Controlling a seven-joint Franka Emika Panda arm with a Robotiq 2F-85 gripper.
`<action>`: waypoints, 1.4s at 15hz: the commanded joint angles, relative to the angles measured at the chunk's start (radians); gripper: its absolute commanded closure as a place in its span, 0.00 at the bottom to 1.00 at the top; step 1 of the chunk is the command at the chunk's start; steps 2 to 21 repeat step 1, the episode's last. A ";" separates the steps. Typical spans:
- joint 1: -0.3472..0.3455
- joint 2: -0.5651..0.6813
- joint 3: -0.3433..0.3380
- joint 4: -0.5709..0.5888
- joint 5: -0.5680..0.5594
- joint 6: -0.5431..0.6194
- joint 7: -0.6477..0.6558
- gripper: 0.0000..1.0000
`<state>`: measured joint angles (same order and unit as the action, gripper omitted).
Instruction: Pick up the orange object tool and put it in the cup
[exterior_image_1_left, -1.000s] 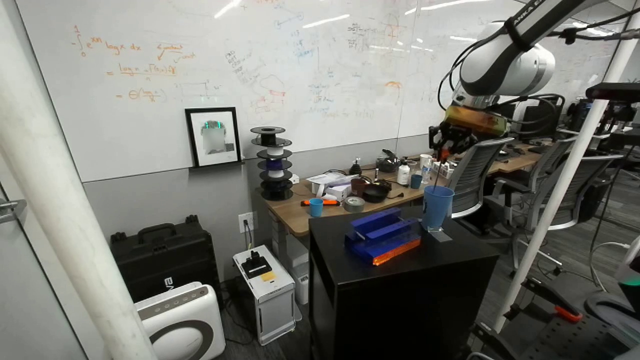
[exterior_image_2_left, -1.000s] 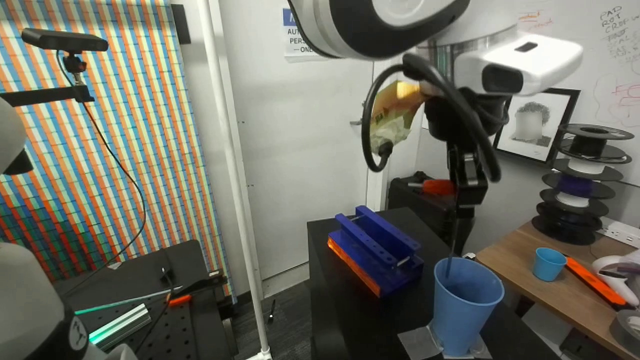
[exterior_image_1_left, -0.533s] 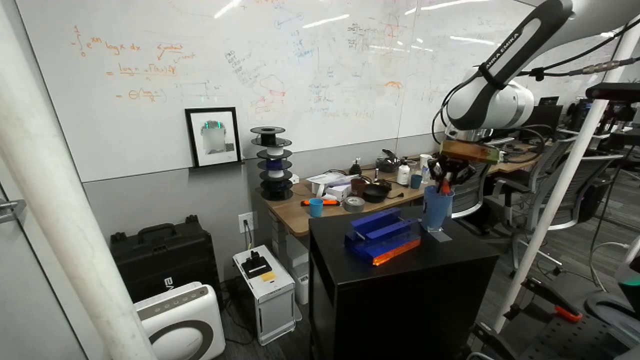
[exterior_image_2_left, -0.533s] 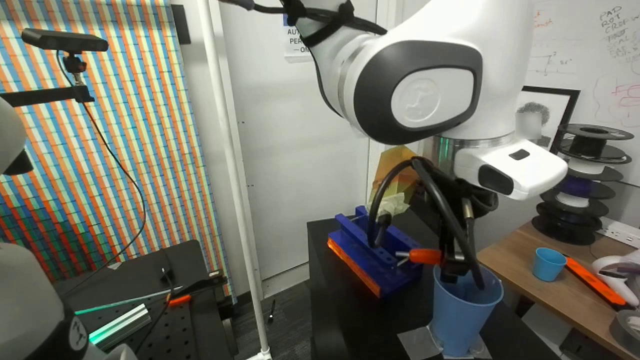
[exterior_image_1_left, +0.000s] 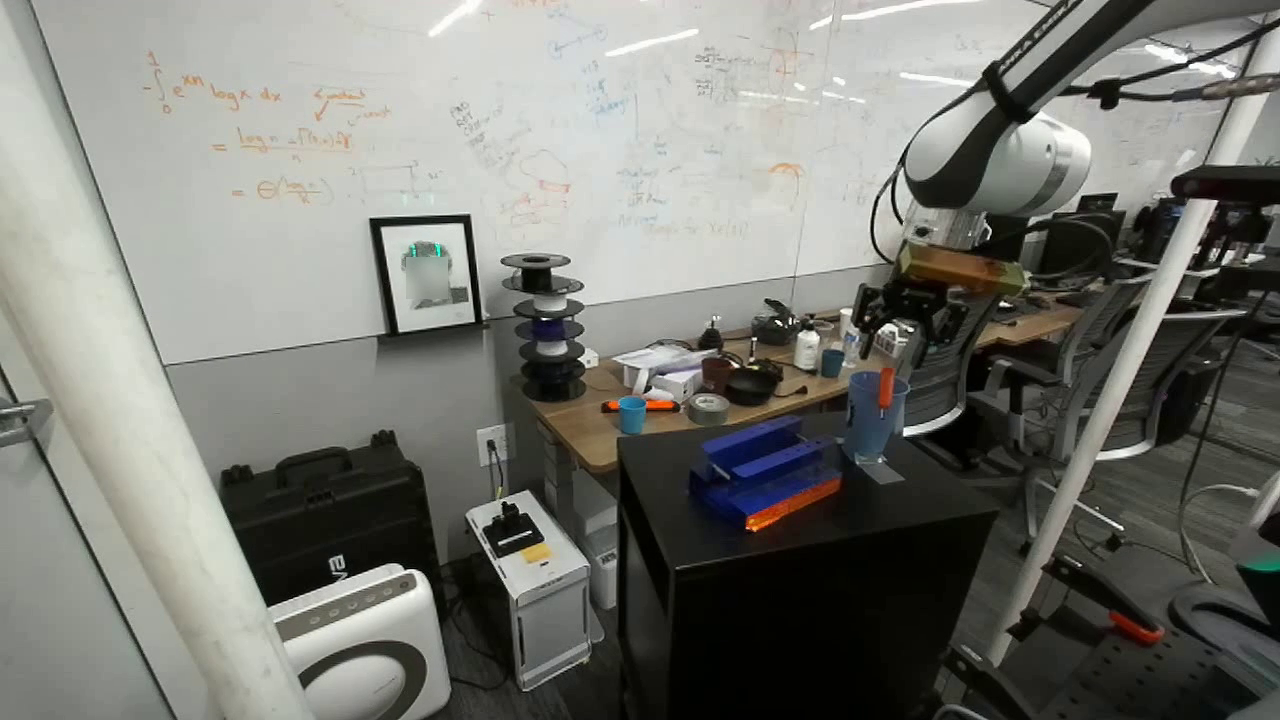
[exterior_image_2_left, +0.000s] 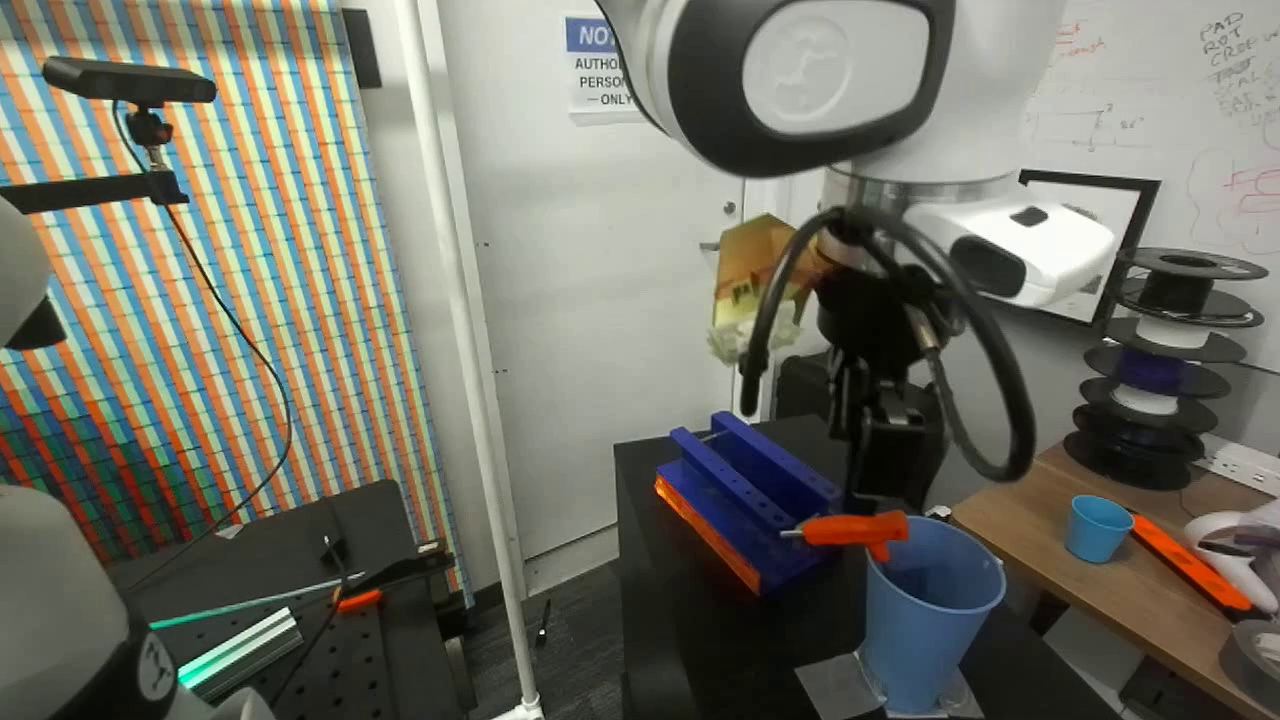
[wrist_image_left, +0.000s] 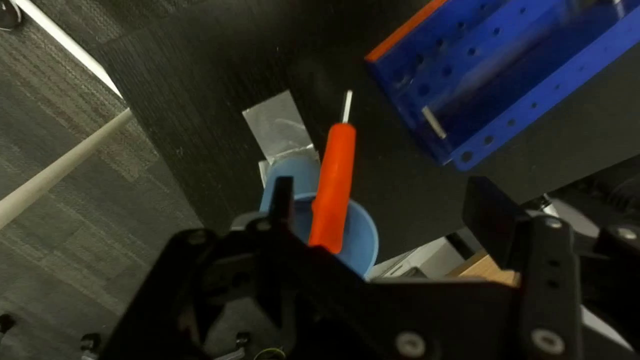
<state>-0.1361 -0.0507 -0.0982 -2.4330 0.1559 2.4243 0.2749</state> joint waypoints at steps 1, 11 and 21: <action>0.006 -0.038 -0.004 -0.016 0.004 -0.025 -0.014 0.07; 0.006 -0.038 -0.004 -0.016 0.004 -0.025 -0.014 0.07; 0.006 -0.038 -0.004 -0.016 0.004 -0.025 -0.014 0.07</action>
